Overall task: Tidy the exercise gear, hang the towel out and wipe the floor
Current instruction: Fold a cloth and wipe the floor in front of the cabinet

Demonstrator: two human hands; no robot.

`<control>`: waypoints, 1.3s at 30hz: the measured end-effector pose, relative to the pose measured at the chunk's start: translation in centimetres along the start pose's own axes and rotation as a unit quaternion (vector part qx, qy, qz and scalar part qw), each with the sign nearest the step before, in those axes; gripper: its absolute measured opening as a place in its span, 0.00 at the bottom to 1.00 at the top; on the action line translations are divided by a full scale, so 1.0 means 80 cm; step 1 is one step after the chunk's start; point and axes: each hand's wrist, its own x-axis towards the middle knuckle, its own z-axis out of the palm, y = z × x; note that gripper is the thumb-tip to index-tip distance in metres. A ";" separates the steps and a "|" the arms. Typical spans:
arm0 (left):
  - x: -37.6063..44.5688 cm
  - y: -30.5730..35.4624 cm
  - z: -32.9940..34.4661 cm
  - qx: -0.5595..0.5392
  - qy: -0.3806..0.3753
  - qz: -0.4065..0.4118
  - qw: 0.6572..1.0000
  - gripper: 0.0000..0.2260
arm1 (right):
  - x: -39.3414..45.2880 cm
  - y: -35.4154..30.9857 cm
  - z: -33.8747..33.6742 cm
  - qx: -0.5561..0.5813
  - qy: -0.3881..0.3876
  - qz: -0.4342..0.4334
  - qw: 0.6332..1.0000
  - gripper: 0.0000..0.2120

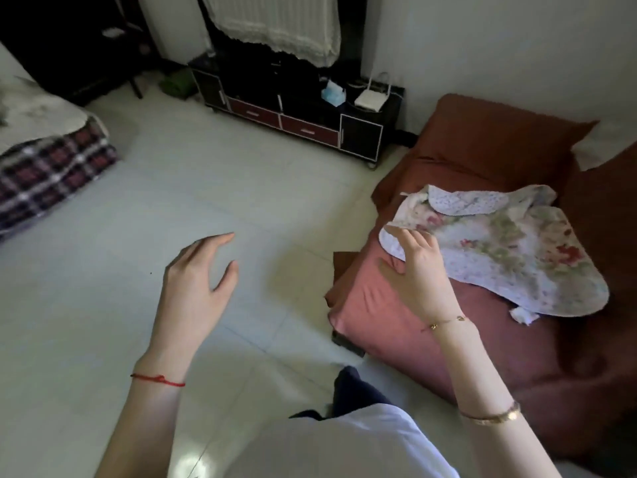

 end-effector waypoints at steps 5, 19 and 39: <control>0.029 -0.063 -0.015 0.005 0.048 -0.087 0.995 0.16 | 0.091 -0.051 0.066 -0.002 -0.055 -0.071 0.996 0.25; 0.258 -0.215 -0.056 0.043 0.113 -0.245 0.962 0.17 | 0.420 -0.212 0.239 0.082 -0.166 -0.199 0.962 0.25; 0.631 -0.557 -0.095 0.066 0.132 -0.306 0.940 0.17 | 0.846 -0.434 0.507 0.102 -0.222 -0.224 0.943 0.23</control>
